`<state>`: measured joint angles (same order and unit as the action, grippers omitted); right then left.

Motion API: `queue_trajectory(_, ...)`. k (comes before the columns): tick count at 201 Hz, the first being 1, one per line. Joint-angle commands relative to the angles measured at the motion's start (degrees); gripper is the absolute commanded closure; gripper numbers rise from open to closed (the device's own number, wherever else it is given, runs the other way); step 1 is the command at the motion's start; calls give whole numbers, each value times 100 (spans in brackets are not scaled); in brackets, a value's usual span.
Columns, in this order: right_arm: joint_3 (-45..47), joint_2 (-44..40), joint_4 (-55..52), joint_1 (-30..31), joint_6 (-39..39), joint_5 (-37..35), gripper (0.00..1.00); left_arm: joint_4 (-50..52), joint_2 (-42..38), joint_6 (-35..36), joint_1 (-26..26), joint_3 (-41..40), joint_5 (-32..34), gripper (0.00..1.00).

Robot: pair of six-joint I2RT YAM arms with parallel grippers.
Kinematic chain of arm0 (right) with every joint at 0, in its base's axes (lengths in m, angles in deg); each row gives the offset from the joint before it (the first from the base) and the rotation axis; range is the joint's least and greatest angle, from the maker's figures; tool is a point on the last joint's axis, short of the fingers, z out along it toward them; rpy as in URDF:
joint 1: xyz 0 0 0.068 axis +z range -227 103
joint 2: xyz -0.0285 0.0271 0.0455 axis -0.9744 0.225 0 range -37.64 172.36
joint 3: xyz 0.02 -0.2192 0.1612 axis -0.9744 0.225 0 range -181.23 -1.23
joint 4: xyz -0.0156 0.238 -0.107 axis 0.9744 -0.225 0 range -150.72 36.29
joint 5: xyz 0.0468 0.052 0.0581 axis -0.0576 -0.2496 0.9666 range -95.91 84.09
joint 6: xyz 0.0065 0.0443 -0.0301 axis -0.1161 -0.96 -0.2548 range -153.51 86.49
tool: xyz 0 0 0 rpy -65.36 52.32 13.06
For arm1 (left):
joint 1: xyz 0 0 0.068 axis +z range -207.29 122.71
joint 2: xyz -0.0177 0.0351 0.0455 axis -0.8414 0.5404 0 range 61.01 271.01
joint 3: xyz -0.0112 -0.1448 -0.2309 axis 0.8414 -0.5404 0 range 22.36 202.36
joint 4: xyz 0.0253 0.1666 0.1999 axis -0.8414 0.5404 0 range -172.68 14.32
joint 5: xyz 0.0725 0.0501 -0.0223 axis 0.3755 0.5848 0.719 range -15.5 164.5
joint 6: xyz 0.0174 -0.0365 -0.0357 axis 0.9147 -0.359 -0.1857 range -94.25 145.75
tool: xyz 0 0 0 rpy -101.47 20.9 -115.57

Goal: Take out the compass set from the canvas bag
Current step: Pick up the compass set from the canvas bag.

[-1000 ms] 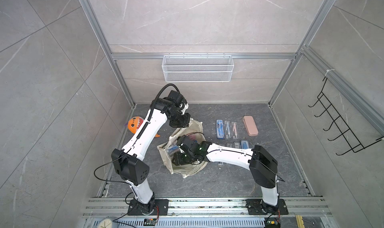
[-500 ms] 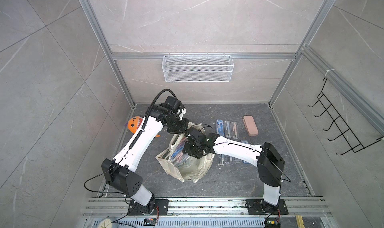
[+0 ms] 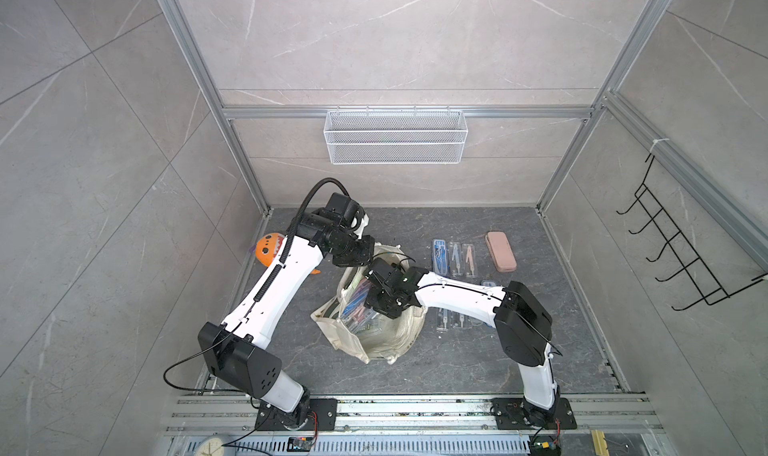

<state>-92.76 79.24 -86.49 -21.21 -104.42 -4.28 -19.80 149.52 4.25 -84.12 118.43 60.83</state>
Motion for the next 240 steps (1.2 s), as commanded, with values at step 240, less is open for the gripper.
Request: queue_trajectory(240,-175,-507,285,59,1609,-639,81,-140,12,-241,-184,86,-122,100)
